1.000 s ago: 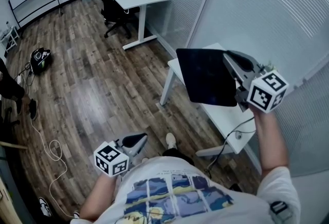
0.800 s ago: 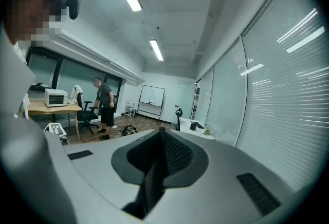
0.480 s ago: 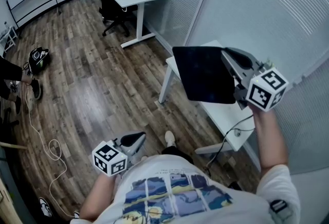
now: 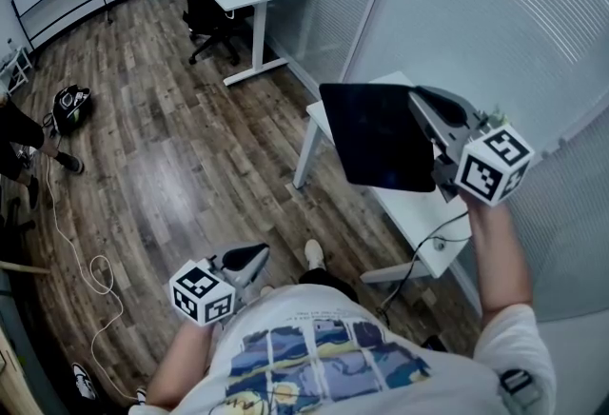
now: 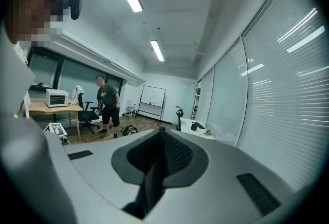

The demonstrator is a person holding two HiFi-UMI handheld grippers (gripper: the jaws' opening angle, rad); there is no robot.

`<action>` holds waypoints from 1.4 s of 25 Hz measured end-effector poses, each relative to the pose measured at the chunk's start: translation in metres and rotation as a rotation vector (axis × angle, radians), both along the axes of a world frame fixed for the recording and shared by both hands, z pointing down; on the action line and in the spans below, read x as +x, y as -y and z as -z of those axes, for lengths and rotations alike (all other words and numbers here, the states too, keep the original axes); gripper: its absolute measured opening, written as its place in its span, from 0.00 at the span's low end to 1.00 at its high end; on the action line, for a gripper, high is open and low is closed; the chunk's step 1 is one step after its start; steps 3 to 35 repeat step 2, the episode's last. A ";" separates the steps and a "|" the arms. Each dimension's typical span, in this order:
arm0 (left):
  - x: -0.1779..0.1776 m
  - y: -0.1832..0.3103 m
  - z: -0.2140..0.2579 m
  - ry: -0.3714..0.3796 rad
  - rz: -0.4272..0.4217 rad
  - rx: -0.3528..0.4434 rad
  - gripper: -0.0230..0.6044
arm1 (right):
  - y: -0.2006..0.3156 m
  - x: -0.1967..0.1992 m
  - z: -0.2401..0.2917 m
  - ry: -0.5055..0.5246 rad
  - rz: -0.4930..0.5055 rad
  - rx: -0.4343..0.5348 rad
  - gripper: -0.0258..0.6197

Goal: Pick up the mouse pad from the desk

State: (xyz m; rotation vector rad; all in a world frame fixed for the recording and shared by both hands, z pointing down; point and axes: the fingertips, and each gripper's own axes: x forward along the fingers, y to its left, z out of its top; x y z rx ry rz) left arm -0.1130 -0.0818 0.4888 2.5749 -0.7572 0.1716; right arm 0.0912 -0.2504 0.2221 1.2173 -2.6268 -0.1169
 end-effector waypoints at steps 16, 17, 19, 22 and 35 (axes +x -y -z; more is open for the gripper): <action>0.000 0.001 0.001 0.000 0.000 0.001 0.04 | 0.000 0.000 0.001 0.000 0.000 0.000 0.08; 0.000 0.001 0.001 0.000 0.000 0.001 0.04 | 0.000 0.000 0.001 0.000 0.000 0.000 0.08; 0.000 0.001 0.001 0.000 0.000 0.001 0.04 | 0.000 0.000 0.001 0.000 0.000 0.000 0.08; 0.000 0.001 0.001 0.000 0.000 0.001 0.04 | 0.000 0.000 0.001 0.000 0.000 0.000 0.08; 0.000 0.001 0.001 0.000 0.000 0.001 0.04 | 0.000 0.000 0.001 0.000 0.000 0.000 0.08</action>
